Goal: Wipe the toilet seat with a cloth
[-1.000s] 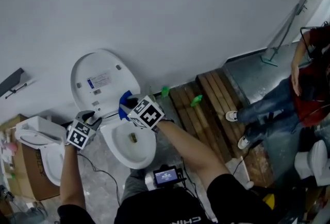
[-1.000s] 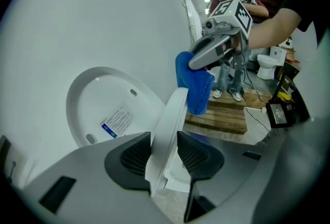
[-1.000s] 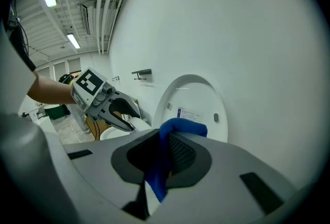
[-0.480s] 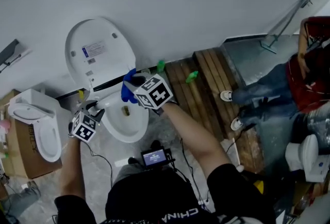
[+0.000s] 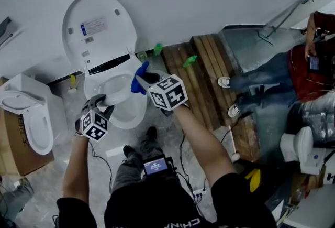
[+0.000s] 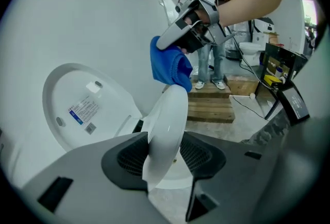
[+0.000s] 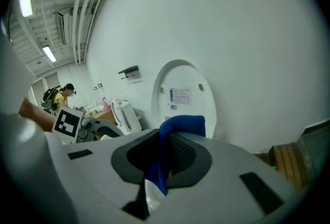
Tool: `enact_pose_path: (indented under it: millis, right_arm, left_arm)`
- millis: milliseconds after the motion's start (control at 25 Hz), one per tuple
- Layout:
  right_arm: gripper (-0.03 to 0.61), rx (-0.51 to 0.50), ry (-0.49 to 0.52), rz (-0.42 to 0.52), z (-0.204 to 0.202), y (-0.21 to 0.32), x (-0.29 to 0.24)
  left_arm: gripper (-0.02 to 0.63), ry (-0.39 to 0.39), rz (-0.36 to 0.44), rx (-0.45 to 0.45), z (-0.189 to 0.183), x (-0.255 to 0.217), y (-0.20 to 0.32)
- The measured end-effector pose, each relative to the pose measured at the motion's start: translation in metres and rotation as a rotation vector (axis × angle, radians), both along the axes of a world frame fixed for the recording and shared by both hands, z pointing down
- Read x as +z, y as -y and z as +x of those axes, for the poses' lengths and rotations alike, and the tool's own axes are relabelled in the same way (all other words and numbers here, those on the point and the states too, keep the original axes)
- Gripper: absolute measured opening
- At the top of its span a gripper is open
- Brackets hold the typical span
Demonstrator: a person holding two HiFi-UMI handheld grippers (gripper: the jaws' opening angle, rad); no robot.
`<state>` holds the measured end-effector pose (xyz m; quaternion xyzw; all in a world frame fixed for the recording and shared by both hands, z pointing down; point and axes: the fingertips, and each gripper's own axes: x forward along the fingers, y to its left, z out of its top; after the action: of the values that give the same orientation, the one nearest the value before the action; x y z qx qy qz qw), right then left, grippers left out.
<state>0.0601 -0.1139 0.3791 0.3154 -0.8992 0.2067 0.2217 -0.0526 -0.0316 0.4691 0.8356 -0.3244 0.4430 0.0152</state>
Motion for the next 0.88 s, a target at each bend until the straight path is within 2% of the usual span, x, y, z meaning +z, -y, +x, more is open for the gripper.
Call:
enact_pose_path:
  millis: [240,880]
  right_arm:
    - [0.044,0.021,-0.014,-0.049,0.01,-0.045,0.038]
    - [0.044,-0.133,0.003,-0.235,0.016,-0.072,0.162]
  left_arm:
    - [0.203,0.012,-0.015,0.045,0.014,0.031,-0.03]
    - [0.235,0.069,0.004,0.094,0.041,0.118,-0.084]
